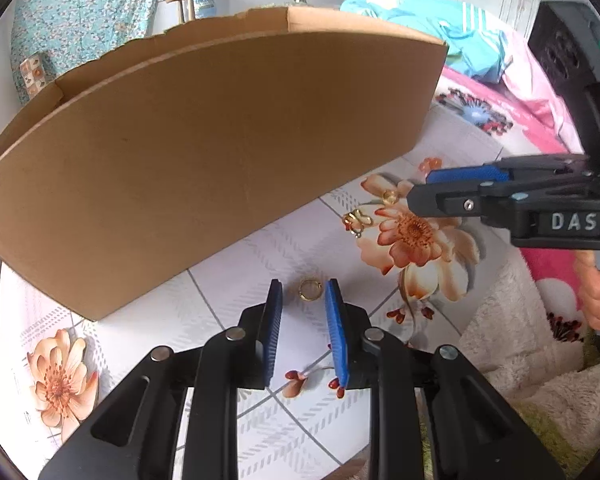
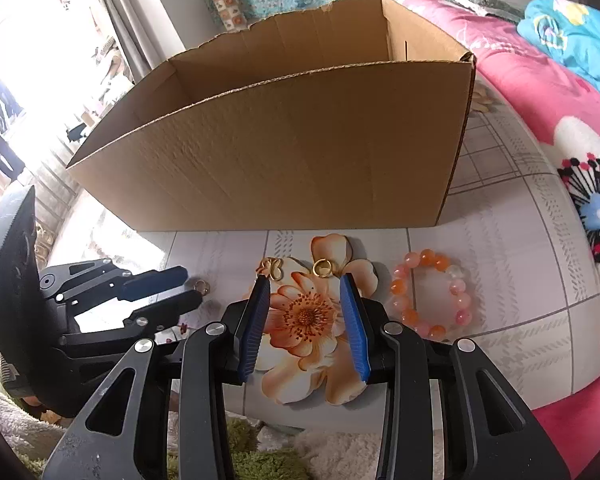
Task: Organize jewelry
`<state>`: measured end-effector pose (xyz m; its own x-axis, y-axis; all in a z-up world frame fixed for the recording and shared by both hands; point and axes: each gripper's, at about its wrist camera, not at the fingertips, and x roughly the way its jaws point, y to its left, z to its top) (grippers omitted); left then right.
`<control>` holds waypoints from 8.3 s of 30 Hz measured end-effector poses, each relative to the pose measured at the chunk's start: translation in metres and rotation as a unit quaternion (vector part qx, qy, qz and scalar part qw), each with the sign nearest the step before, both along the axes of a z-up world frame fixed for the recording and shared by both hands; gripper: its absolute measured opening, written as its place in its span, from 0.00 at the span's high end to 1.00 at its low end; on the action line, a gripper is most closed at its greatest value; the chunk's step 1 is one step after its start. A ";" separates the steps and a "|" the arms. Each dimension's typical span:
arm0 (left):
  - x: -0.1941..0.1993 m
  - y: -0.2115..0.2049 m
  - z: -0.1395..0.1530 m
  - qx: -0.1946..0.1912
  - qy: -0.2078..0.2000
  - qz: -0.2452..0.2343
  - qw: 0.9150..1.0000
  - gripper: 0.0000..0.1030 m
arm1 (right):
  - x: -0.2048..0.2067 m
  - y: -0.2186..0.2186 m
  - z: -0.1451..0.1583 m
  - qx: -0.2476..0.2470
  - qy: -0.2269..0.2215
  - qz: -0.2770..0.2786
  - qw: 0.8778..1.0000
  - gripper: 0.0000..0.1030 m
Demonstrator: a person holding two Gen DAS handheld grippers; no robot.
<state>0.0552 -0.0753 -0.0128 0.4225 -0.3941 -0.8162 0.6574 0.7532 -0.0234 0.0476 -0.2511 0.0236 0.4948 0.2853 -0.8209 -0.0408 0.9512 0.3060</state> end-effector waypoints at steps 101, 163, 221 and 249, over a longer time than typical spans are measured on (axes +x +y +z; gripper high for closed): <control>-0.001 0.013 0.014 -0.022 -0.010 0.018 1.000 0.90 | 0.049 0.032 -0.022 -0.106 -0.004 0.256 0.961 0.94; 0.105 0.006 0.084 -0.055 -0.011 0.062 0.997 0.90 | 0.080 0.003 0.059 -0.040 -0.078 0.063 0.994 0.80; -0.003 0.063 0.002 0.029 0.032 0.202 0.978 0.11 | -0.046 0.064 -0.019 -0.093 -0.026 0.029 0.995 0.20; 0.011 0.046 -0.010 0.043 0.044 0.212 0.975 0.05 | -0.009 0.083 -0.035 -0.133 0.033 0.033 0.990 0.08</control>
<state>0.0659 -0.0288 -0.0232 0.4599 -0.1278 -0.8787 0.2851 0.9585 0.0099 0.0390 -0.1683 -0.0119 0.4247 0.0844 -0.9014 -0.0938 0.9944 0.0489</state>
